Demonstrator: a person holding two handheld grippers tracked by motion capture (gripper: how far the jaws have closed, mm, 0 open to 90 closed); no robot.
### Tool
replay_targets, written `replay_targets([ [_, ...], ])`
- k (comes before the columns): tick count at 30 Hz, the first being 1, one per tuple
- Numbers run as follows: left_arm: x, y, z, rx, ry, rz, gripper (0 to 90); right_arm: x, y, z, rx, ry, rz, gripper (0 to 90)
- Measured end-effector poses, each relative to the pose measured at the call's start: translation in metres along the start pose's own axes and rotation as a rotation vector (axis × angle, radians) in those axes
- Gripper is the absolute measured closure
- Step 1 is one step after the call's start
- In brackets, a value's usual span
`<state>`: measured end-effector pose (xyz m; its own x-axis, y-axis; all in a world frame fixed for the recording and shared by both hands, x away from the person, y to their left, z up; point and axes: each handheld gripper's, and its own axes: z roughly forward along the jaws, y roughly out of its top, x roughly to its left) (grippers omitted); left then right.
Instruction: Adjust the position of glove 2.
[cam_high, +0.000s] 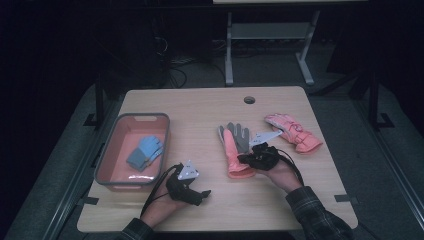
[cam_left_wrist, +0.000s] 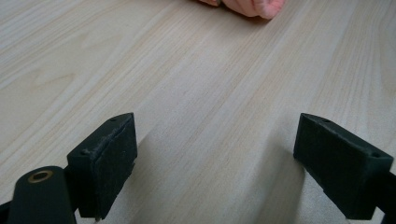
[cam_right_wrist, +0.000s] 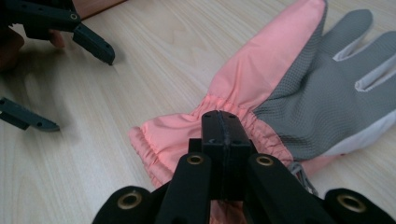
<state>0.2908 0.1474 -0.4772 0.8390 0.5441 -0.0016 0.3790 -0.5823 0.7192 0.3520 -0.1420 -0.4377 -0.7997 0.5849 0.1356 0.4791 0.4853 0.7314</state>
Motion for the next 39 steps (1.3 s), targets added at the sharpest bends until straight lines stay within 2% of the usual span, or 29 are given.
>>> replay_targets([
  [10,0.001,0.0,0.0,0.001,0.003,0.011,12.7,0.001,-0.019,-0.019,0.013,0.01,0.01,89.8],
  [18,0.0,0.0,0.0,0.0,-0.003,0.0,12.7,0.002,-0.038,-0.04,0.018,0.024,0.009,89.9],
  [29,0.0,0.0,0.0,-0.005,-0.001,-0.005,12.7,0.007,-0.058,-0.066,0.036,0.018,-0.024,89.8],
  [33,0.0,0.0,0.0,-0.004,-0.002,-0.005,12.7,0.004,-0.05,-0.067,0.016,0.001,-0.024,89.8],
  [39,0.0,0.0,0.0,0.0,0.0,0.004,12.7,-0.01,-0.028,-0.051,0.0,-0.041,-0.013,89.8],
])
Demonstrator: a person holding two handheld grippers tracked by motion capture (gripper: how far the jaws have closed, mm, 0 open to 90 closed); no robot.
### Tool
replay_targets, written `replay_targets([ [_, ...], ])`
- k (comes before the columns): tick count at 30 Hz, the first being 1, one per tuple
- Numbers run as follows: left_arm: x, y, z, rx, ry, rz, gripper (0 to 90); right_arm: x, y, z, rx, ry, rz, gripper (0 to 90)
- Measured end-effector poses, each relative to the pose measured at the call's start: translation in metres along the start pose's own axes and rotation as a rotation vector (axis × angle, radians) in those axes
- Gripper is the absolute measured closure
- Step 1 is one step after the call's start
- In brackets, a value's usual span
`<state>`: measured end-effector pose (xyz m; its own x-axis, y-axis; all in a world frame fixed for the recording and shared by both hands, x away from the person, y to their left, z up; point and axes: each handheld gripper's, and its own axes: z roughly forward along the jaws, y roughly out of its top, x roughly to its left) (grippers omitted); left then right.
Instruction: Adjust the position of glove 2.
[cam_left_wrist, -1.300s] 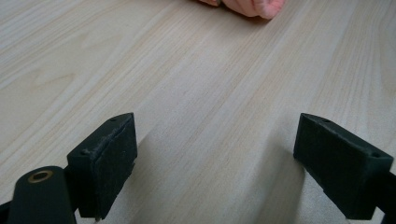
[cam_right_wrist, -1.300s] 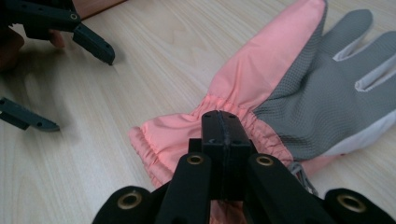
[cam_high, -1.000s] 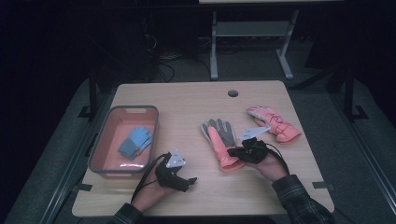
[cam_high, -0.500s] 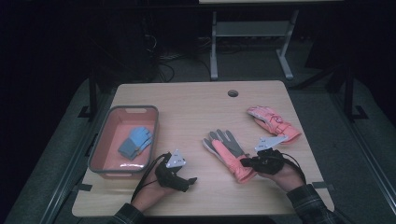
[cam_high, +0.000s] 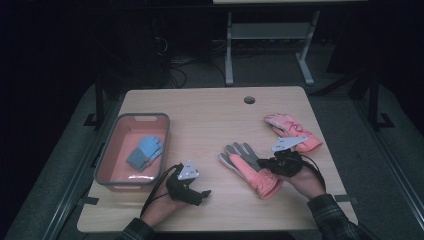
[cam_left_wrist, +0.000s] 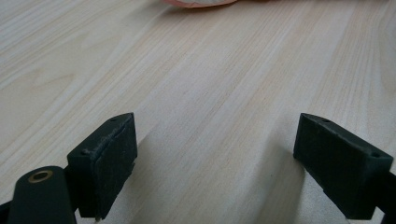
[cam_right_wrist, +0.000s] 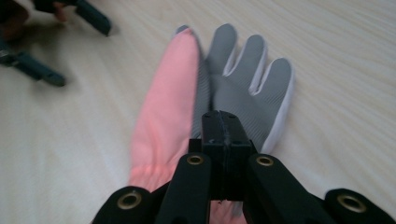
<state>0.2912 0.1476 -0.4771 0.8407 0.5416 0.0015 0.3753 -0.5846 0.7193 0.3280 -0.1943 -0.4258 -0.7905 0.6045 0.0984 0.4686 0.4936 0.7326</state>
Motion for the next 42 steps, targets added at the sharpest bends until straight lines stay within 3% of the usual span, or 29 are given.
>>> replay_targets([
  [7,-0.001,0.0,0.0,-0.001,0.0,-0.007,12.8,-0.012,0.005,0.024,0.055,-0.016,0.019,89.8],
  [17,-0.001,0.0,0.0,0.002,0.0,-0.009,12.8,0.008,0.009,0.042,0.086,0.048,-0.045,89.8],
  [29,0.0,0.0,-0.001,0.004,0.005,0.002,12.8,0.024,0.028,0.067,0.071,0.118,-0.113,89.7],
  [35,-0.001,0.0,0.0,0.003,0.001,-0.003,12.7,0.018,0.031,0.056,0.041,0.095,-0.085,79.7],
  [38,-0.001,0.0,0.0,0.002,-0.001,-0.009,12.8,0.006,0.03,0.046,0.031,0.056,-0.044,68.0],
  [42,-0.001,0.0,0.0,-0.001,0.001,-0.009,12.7,-0.011,0.028,0.032,0.019,0.025,-0.008,58.9],
])
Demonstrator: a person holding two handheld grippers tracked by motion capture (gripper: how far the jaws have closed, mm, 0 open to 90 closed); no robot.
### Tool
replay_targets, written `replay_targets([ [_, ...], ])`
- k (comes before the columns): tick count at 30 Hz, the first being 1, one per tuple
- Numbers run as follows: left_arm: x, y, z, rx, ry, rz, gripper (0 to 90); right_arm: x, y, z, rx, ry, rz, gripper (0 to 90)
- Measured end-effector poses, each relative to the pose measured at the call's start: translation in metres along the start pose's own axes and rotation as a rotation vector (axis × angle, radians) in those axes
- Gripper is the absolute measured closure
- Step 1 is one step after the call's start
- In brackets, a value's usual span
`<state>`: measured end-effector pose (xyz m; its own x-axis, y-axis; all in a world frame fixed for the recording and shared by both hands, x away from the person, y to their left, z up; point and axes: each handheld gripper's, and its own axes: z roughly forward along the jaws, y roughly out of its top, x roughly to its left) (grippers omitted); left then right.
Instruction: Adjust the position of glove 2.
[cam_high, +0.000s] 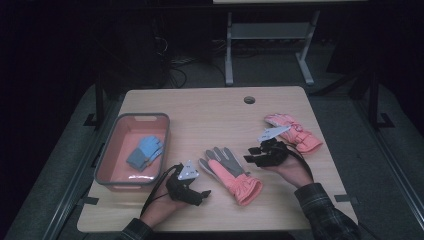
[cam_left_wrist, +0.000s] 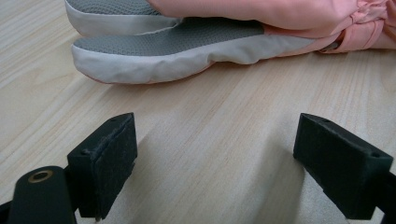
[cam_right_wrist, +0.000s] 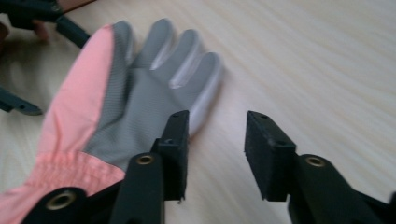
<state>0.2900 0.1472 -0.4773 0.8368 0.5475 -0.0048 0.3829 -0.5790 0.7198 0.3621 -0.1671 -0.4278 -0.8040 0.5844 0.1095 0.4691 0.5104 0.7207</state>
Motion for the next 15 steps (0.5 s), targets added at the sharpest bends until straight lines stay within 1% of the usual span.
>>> replay_targets([
  [1,0.0,0.0,0.0,0.0,0.0,0.0,12.7,-0.004,0.0,-0.004,-0.004,-0.01,0.006,56.6],
  [4,0.0,0.0,0.0,0.0,0.0,0.0,12.7,-0.019,-0.001,-0.018,-0.016,-0.052,0.021,54.1],
  [6,0.0,0.0,0.0,0.0,0.0,0.0,12.7,-0.032,-0.002,-0.029,-0.034,-0.081,0.044,52.5],
  [8,0.0,0.0,0.0,0.0,0.0,0.0,12.8,-0.042,-0.003,-0.036,-0.047,-0.103,0.05,50.8],
  [10,0.0,0.0,0.0,0.0,0.0,0.0,12.8,-0.054,-0.004,-0.044,-0.065,-0.127,0.071,48.9],
  [11,0.0,0.0,0.0,0.0,0.0,0.0,12.7,-0.058,-0.005,-0.046,-0.068,-0.135,0.069,47.9],
  [13,0.0,0.0,0.0,0.0,0.0,0.0,12.8,-0.068,-0.007,-0.051,-0.061,-0.159,0.078,44.9],
  [15,0.0,0.0,0.0,0.0,0.0,0.0,12.7,-0.077,-0.01,-0.055,-0.043,-0.165,0.094,44.3],
])
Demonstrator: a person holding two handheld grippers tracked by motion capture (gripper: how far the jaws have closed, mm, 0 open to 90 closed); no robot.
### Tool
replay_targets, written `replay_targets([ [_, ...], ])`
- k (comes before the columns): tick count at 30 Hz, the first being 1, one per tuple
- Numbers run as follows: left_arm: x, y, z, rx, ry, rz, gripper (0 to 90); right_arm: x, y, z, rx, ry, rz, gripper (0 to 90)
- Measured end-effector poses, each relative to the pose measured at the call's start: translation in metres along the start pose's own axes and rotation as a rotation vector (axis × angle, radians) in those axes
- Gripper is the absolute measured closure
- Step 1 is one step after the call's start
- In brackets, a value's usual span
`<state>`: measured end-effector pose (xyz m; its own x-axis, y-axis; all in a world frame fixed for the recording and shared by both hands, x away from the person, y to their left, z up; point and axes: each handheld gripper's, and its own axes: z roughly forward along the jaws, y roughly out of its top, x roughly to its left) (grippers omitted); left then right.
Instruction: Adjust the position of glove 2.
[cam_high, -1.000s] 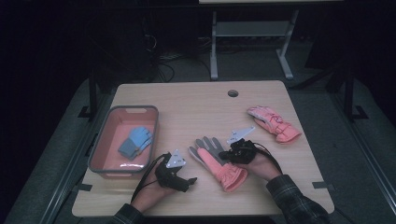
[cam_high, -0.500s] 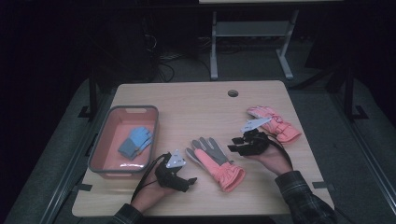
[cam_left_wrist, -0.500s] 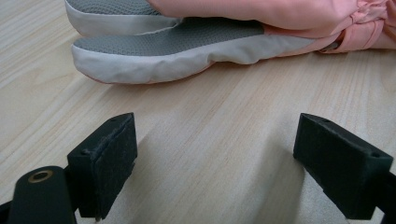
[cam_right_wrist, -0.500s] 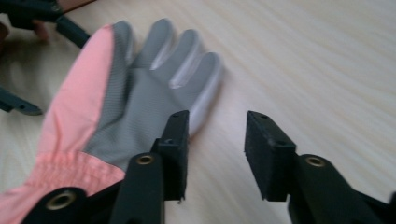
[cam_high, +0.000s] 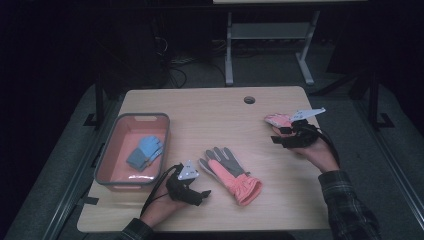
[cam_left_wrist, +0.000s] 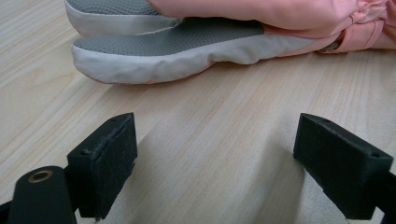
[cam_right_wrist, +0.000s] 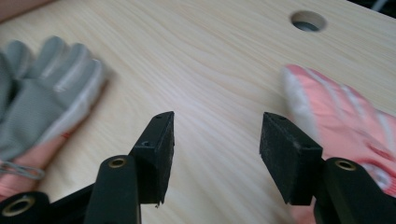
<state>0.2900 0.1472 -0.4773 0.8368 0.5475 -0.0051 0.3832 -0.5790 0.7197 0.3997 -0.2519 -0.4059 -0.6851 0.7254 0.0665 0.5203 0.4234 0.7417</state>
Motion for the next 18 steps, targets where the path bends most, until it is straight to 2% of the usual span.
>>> replay_targets([
  [8,0.0,0.0,0.0,0.0,0.0,0.0,12.7,-0.037,-0.008,-0.006,0.028,-0.061,0.037,43.9],
  [11,0.0,0.0,0.0,0.0,0.0,0.0,12.8,-0.048,-0.012,-0.009,0.033,-0.079,0.066,44.2],
  [18,0.0,0.0,0.0,0.0,0.0,0.0,12.8,-0.068,-0.018,-0.005,0.059,-0.073,0.084,44.6],
])
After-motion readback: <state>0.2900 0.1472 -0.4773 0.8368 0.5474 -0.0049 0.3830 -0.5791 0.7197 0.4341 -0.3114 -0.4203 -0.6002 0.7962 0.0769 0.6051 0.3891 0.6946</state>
